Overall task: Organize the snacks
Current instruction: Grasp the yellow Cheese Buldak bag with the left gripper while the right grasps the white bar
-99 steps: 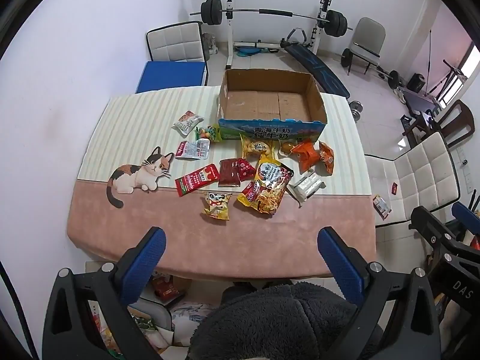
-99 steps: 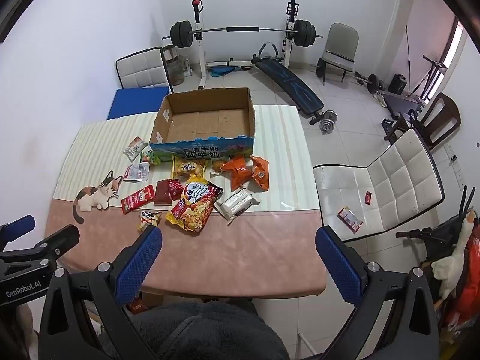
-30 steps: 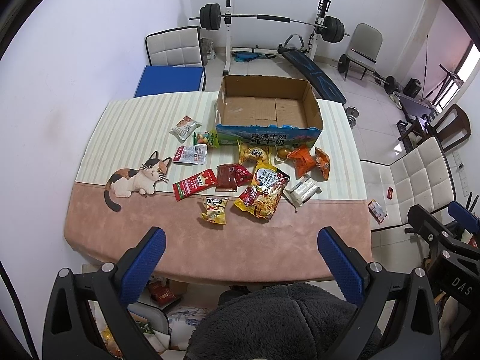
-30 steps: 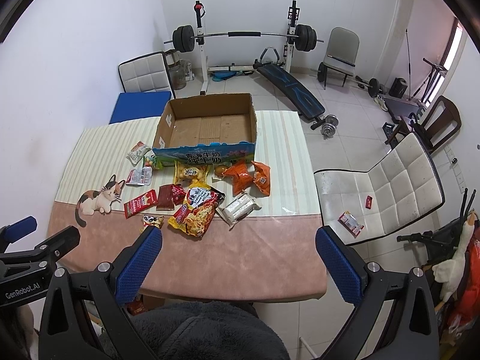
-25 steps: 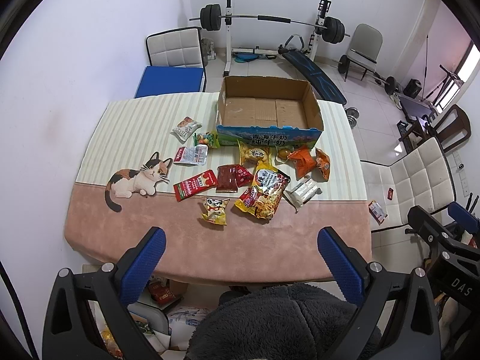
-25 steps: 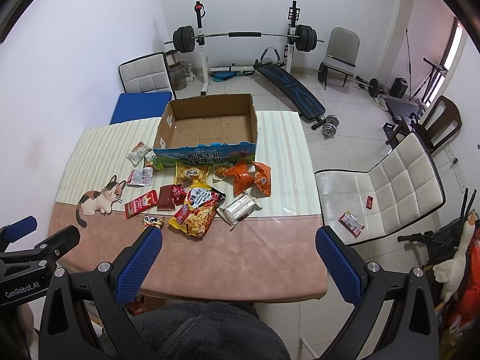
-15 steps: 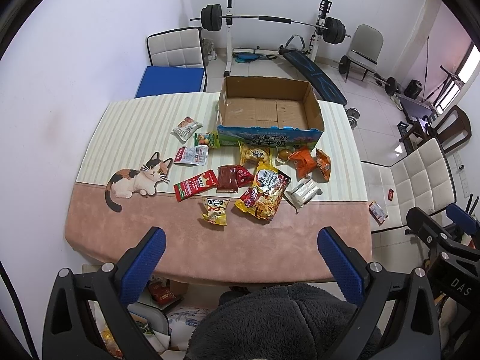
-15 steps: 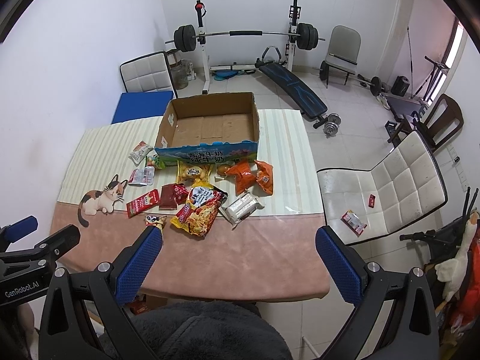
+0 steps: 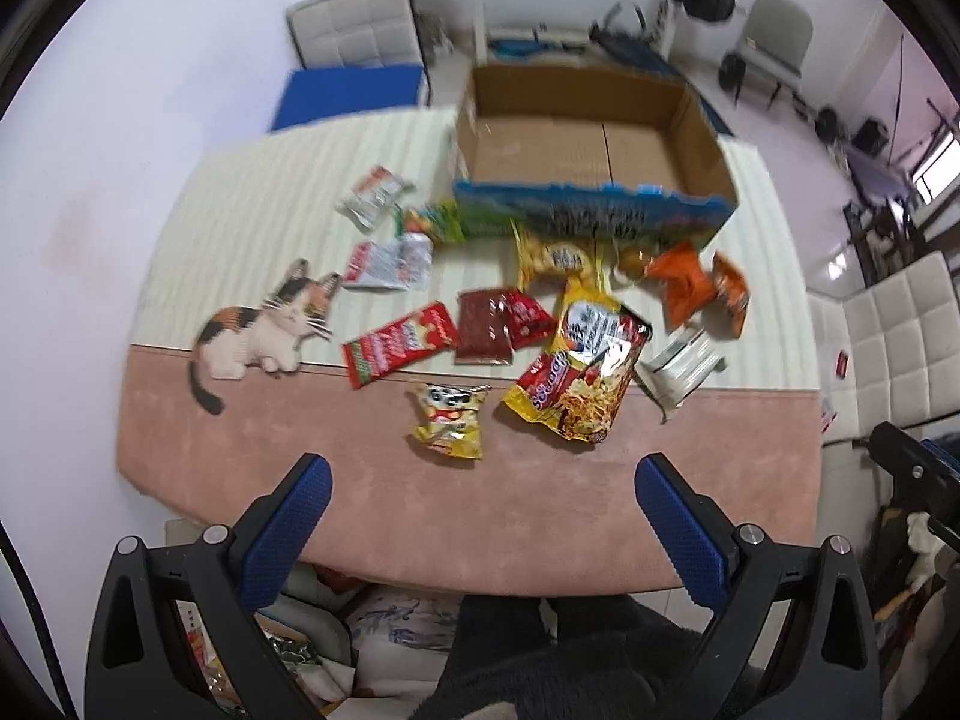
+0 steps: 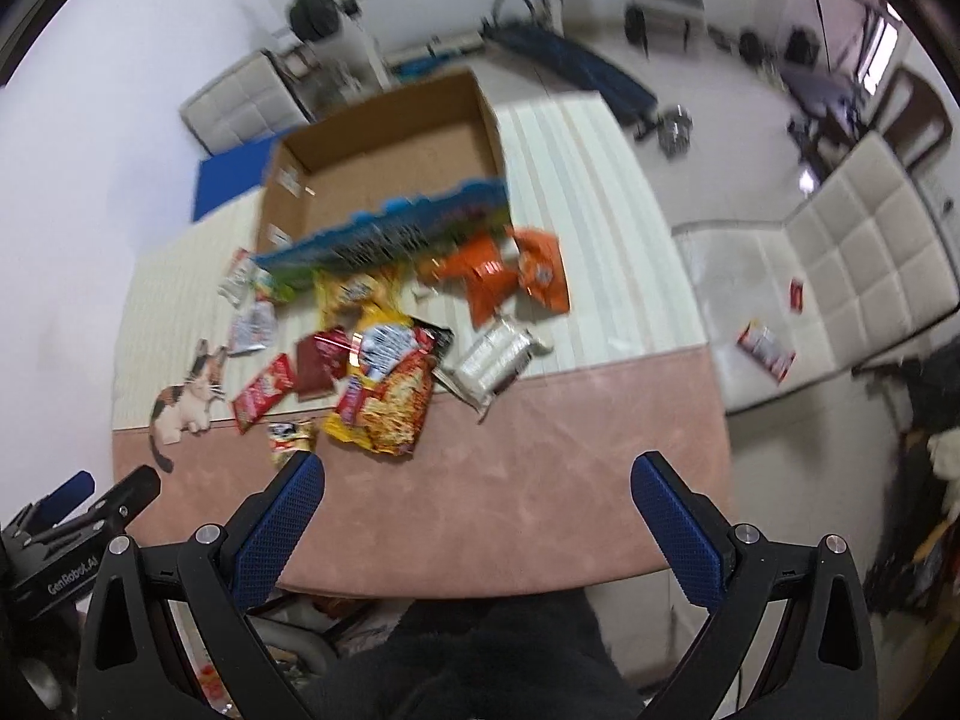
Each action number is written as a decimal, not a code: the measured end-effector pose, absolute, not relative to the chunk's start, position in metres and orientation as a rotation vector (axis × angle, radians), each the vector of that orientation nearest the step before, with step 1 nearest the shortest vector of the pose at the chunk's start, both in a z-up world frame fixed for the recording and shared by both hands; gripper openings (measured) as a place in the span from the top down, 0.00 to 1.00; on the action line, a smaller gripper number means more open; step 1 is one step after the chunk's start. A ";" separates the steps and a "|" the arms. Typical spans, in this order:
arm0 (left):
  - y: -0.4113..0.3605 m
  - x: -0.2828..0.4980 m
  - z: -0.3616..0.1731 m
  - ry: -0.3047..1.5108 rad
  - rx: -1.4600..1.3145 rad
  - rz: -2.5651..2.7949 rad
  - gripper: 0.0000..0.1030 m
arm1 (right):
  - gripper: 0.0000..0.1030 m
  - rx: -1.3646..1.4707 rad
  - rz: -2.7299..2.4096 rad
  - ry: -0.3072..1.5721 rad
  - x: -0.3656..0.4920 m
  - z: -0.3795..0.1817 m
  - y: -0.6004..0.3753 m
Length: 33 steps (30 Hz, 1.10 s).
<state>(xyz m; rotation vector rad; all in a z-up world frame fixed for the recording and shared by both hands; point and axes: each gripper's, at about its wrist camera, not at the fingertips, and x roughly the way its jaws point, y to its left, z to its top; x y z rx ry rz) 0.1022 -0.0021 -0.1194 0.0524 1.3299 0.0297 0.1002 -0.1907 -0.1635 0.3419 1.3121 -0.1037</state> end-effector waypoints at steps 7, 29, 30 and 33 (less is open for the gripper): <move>-0.030 0.160 -0.212 1.441 0.147 -0.044 0.00 | 0.00 0.503 -0.150 1.480 0.166 -0.293 -0.209; -0.077 0.211 -0.349 1.682 0.244 -0.142 0.00 | 0.43 0.326 -0.096 1.825 0.225 -0.452 -0.190; -0.080 0.213 -0.354 1.686 0.259 -0.149 0.00 | 0.43 0.288 -0.088 1.827 0.221 -0.451 -0.189; -0.091 0.219 -0.371 1.705 0.318 -0.153 0.00 | 0.42 0.246 -0.076 1.830 0.211 -0.452 -0.192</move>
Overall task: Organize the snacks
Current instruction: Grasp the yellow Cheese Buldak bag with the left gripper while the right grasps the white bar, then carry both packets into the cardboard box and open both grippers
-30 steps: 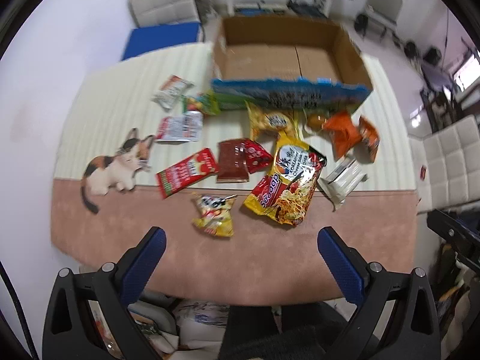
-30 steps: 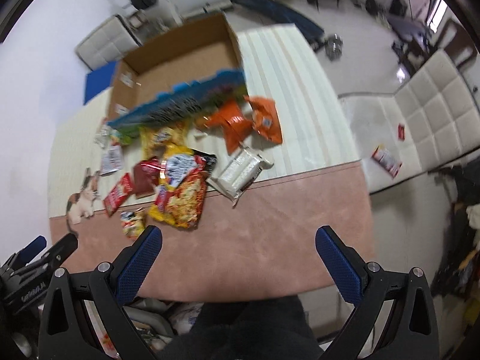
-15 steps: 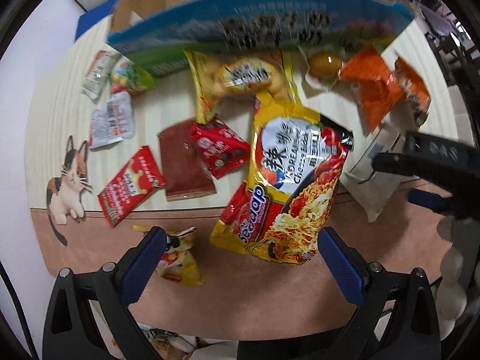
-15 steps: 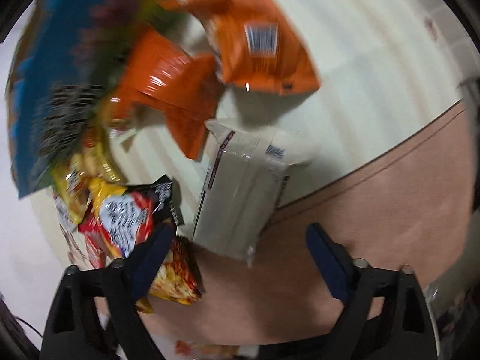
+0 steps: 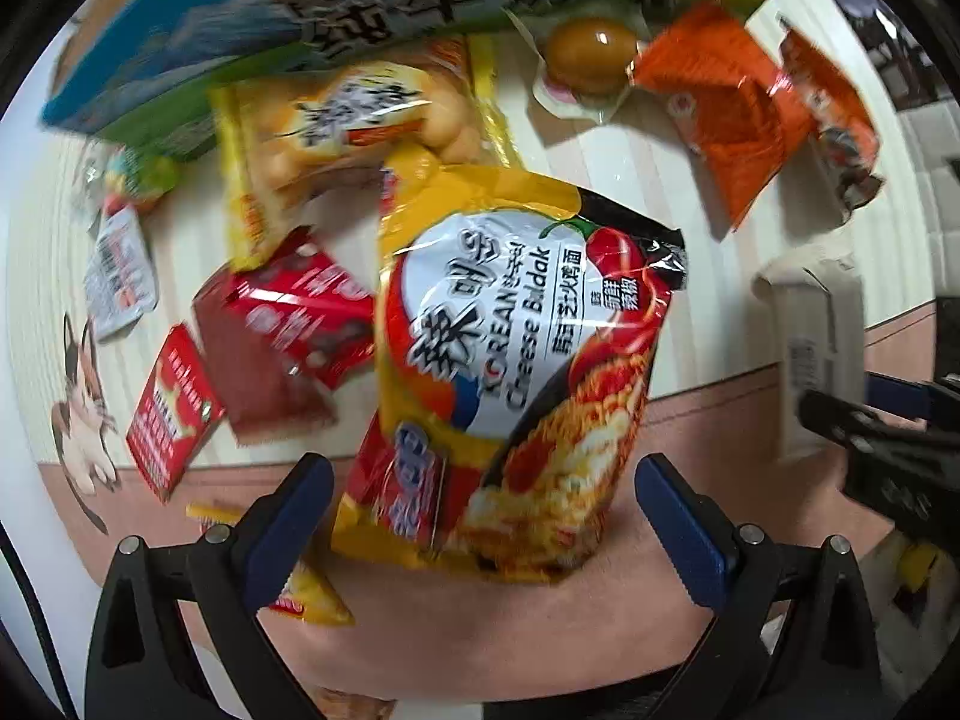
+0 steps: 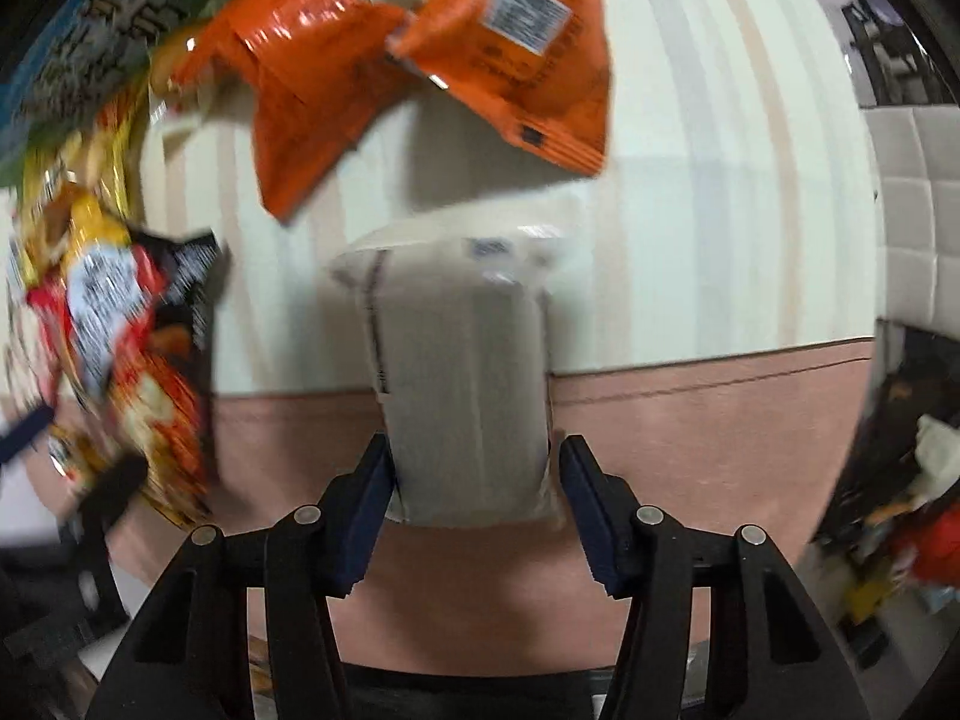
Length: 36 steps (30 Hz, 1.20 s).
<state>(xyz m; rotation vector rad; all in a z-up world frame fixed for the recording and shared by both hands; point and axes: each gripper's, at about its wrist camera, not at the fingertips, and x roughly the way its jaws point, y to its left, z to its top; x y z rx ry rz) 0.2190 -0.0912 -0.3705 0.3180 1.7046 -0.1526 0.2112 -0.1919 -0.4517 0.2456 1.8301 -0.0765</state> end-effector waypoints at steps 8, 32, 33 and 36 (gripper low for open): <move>-0.097 0.237 -0.401 1.767 0.287 -0.150 0.00 | 0.39 0.326 -0.070 1.829 0.201 -0.462 -0.196; -0.080 0.170 -0.341 1.666 0.061 0.023 0.15 | 0.51 0.421 0.022 1.715 0.190 -0.434 -0.245; -0.077 0.169 -0.336 1.656 0.050 0.032 0.15 | 0.51 0.423 0.029 1.703 0.188 -0.430 -0.248; -0.066 0.160 -0.316 1.617 0.008 0.042 0.15 | 0.51 0.440 0.053 1.678 0.182 -0.417 -0.256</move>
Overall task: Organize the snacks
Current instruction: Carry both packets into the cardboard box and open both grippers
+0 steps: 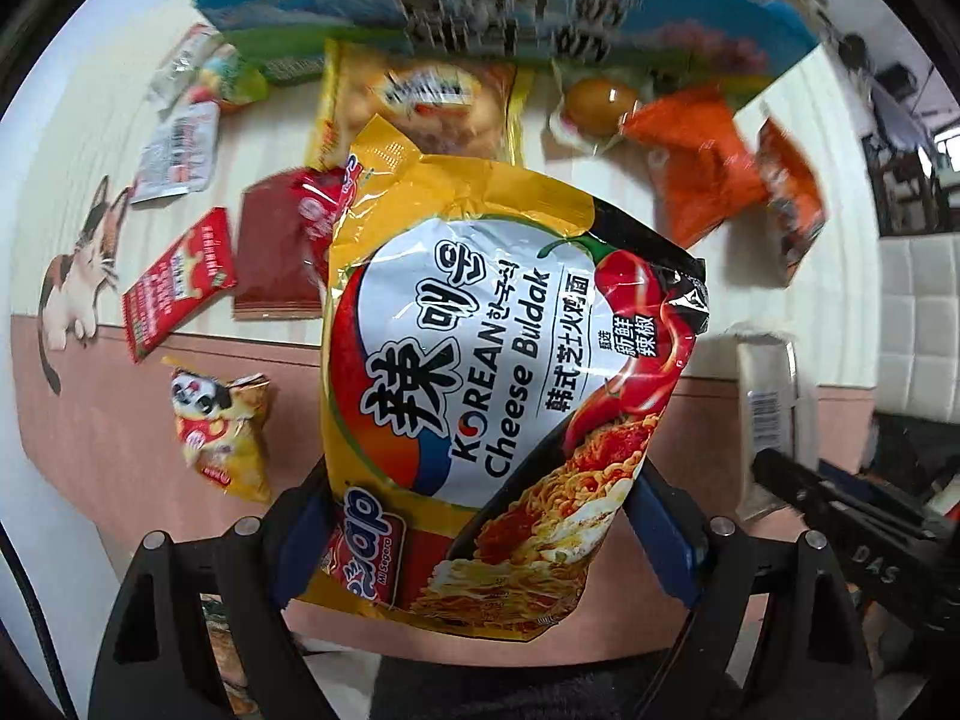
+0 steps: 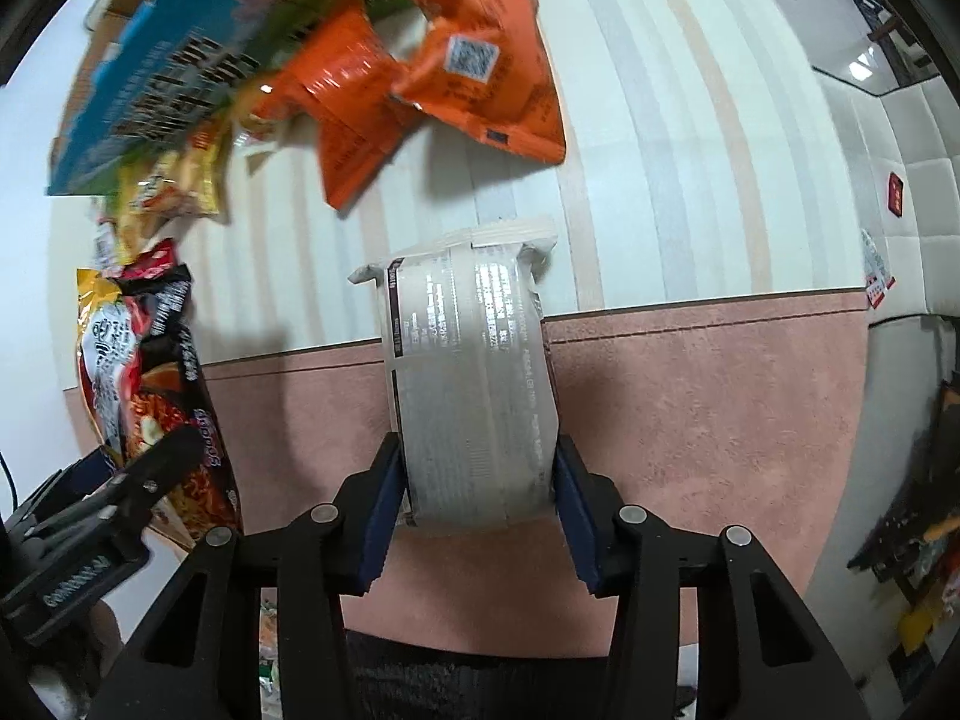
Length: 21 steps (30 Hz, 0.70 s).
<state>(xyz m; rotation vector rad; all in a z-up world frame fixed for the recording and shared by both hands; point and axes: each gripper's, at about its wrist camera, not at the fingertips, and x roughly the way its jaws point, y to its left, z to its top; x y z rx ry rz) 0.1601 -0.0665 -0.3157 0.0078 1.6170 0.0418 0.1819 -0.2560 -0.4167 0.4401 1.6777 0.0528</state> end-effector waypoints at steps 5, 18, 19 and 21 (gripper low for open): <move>-0.050 0.157 -0.267 1.557 -0.087 0.018 0.15 | 0.51 0.489 0.107 1.609 0.183 -0.363 -0.265; -0.051 0.324 -0.160 1.450 -0.122 -0.078 0.15 | 0.51 0.520 0.198 1.334 0.296 -0.221 -0.253; -0.046 0.342 -0.162 1.451 -0.124 -0.075 0.15 | 0.51 0.505 0.182 1.319 0.310 -0.219 -0.249; -0.040 0.372 -0.167 1.472 -0.131 -0.082 0.15 | 0.51 0.477 0.160 1.304 0.335 -0.218 -0.241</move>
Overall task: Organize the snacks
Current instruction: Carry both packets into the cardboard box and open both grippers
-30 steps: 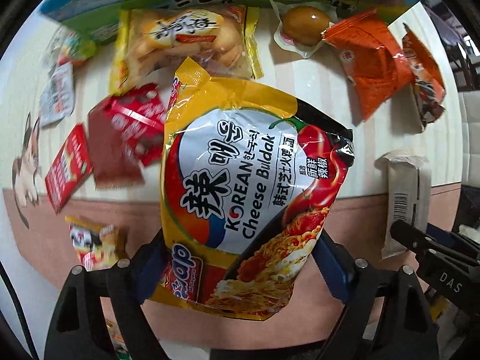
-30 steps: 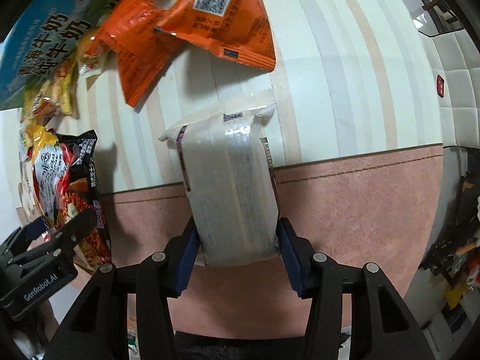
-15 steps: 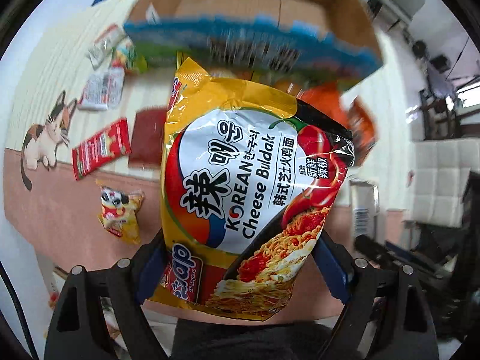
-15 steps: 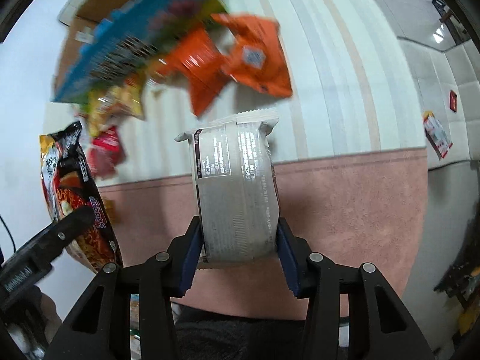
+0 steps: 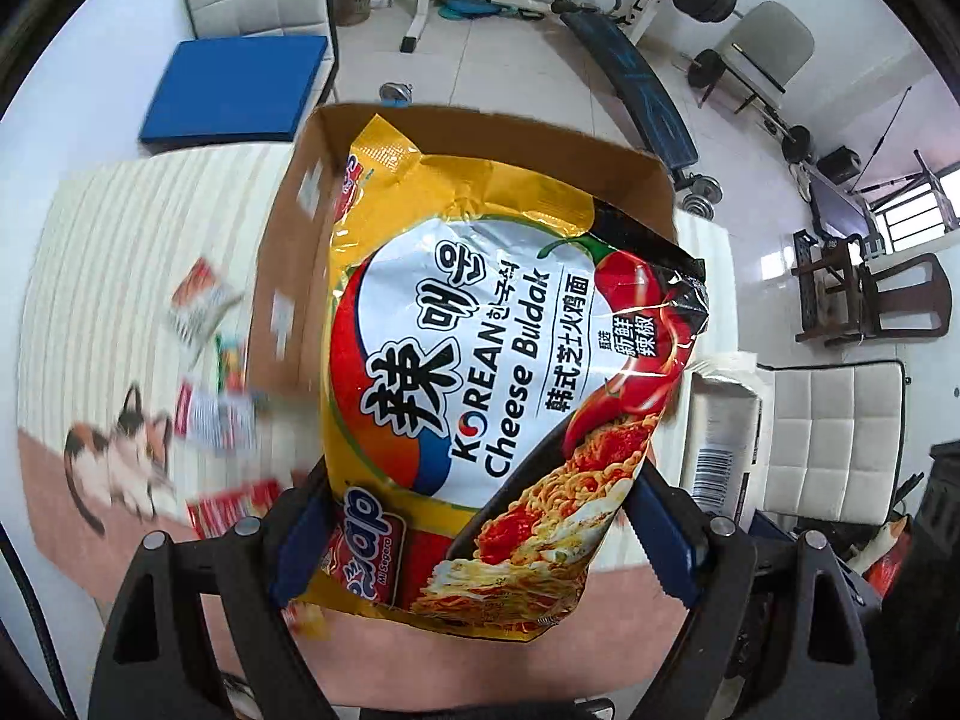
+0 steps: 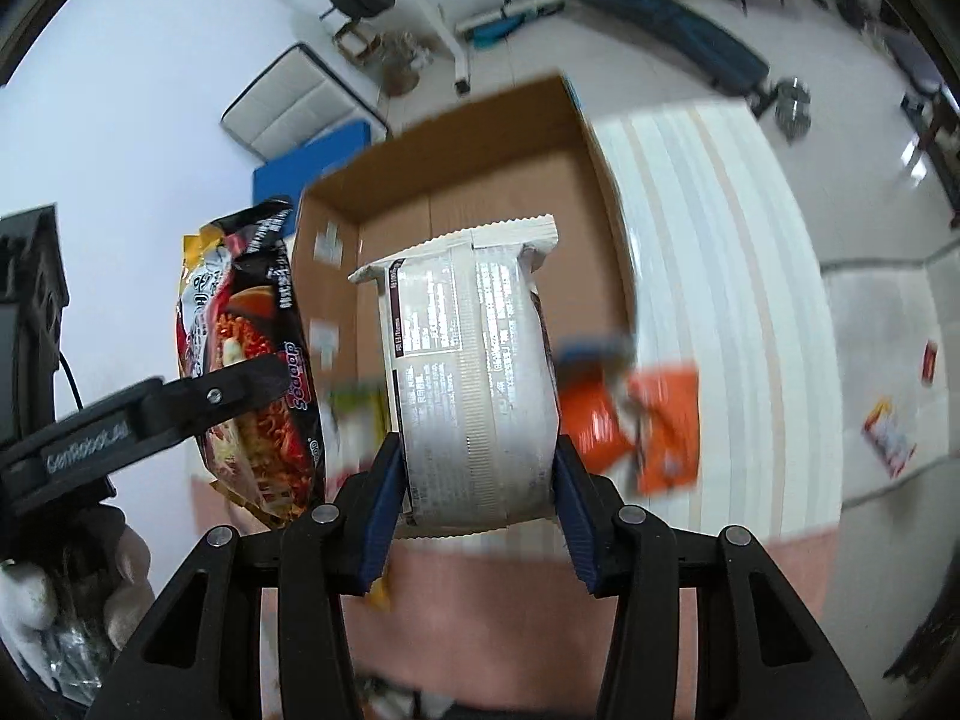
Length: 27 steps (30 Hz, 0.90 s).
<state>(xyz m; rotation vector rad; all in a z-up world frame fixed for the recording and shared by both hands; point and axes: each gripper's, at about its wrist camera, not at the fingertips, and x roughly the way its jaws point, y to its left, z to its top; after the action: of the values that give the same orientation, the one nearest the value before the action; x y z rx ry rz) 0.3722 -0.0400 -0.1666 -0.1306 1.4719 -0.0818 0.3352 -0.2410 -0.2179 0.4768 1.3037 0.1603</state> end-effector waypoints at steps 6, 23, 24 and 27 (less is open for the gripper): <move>-0.036 0.450 -0.195 1.534 -0.146 -0.086 0.15 | 0.51 0.423 0.108 1.326 0.413 -0.256 -0.211; -0.042 0.530 -0.306 1.695 -0.123 -0.091 0.14 | 0.39 0.336 0.076 1.468 0.539 -0.371 -0.173; -0.043 0.531 -0.310 1.696 -0.103 -0.084 0.14 | 0.32 0.333 0.084 1.473 0.542 -0.373 -0.171; -0.046 0.528 -0.313 1.681 -0.073 -0.086 0.11 | 0.12 0.311 0.092 1.482 0.542 -0.375 -0.169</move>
<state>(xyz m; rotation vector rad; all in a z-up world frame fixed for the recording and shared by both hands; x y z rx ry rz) 0.5276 -0.0464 -0.3132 -0.0729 1.6809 -0.0857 0.5419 -0.1693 -0.3749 0.3106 1.4822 0.0915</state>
